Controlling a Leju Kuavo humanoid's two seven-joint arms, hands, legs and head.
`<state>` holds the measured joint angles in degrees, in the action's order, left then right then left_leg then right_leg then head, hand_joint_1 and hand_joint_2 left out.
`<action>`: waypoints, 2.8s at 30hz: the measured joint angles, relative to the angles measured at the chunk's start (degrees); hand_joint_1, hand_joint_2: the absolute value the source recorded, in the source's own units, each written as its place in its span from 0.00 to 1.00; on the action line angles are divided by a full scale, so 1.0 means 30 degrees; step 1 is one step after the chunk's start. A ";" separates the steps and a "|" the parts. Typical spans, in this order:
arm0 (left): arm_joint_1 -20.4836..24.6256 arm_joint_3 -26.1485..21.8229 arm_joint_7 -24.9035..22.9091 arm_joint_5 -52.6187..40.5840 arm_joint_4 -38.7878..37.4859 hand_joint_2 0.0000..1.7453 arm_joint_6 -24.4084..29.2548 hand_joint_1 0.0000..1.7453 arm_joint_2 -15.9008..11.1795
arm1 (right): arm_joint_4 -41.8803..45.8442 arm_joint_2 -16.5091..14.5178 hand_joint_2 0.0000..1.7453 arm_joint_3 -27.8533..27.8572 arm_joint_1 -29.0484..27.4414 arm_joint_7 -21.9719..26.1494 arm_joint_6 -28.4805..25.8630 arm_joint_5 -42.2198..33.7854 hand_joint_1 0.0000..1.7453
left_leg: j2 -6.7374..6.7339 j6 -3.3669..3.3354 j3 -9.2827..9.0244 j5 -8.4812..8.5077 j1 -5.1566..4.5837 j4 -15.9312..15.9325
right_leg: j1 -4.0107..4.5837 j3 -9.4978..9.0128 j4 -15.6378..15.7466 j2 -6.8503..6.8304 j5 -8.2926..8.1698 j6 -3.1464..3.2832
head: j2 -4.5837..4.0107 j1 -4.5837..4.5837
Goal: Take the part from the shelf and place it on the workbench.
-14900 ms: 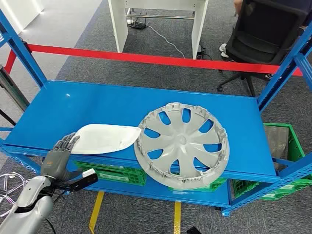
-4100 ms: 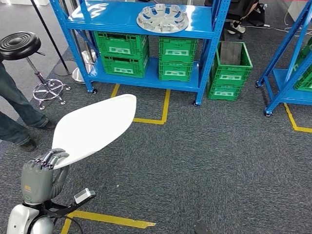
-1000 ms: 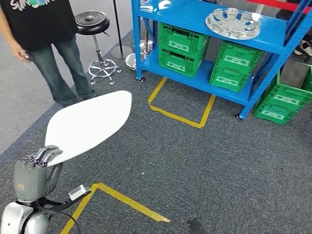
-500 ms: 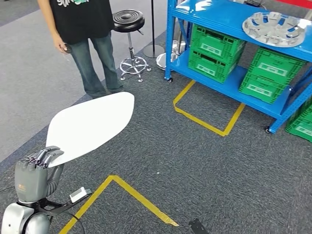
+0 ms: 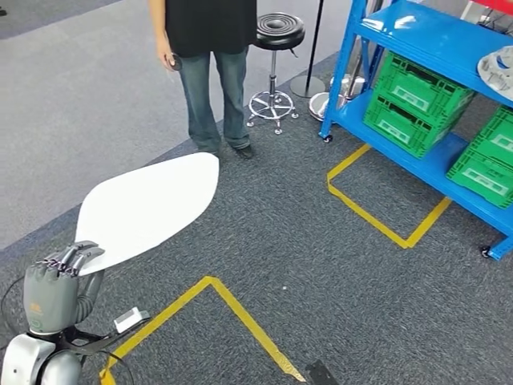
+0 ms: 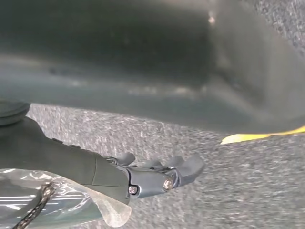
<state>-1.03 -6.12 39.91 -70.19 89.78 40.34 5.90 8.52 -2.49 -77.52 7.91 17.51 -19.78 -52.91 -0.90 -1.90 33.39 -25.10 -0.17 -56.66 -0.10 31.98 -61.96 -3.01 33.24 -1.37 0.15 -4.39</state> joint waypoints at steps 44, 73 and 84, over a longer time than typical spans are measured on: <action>0.0773 0.0832 0.0022 0.1687 0.1372 1.00 -0.0005 1.00 0.0873 | -0.0009 0.0020 0.00 -0.0191 -0.0357 -0.0147 -0.0477 -0.0384 0.00 | 0.2746 0.0692 0.0643 -0.0128 0.0147 -0.0705 | -0.0448 0.0014 0.1241 0.2193 -0.1598 -0.0018 | 0.0000 -0.0071; 0.0684 0.2308 -0.1921 0.1452 0.0843 1.00 -0.0011 1.00 0.0071 | -0.0058 0.0102 0.00 -0.0115 -0.0554 0.0390 0.0304 -0.0585 0.00 | 0.0572 0.0036 0.0103 -0.0472 -0.0160 -0.0597 | -0.0229 0.0286 0.1219 0.1094 -0.1786 -0.0219 | 0.0002 -0.0004; 0.0691 0.3078 -0.2703 0.1393 0.0774 1.00 -0.0013 1.00 -0.0639 | -0.0080 0.0120 0.00 -0.0111 -0.0574 0.0566 0.0315 -0.0643 0.00 | 0.0552 0.0186 -0.0028 -0.0380 -0.0105 -0.0350 | -0.0124 0.0274 0.1204 0.1117 -0.1713 0.0009 | 0.0000 0.0000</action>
<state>1.04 3.11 31.80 -66.01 92.11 40.30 3.98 8.28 -2.13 -77.85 6.19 19.21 -18.84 -54.84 0.75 -1.34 33.31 -26.24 -0.48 -57.71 -0.47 32.80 -58.35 0.34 28.10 -1.34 0.15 -4.39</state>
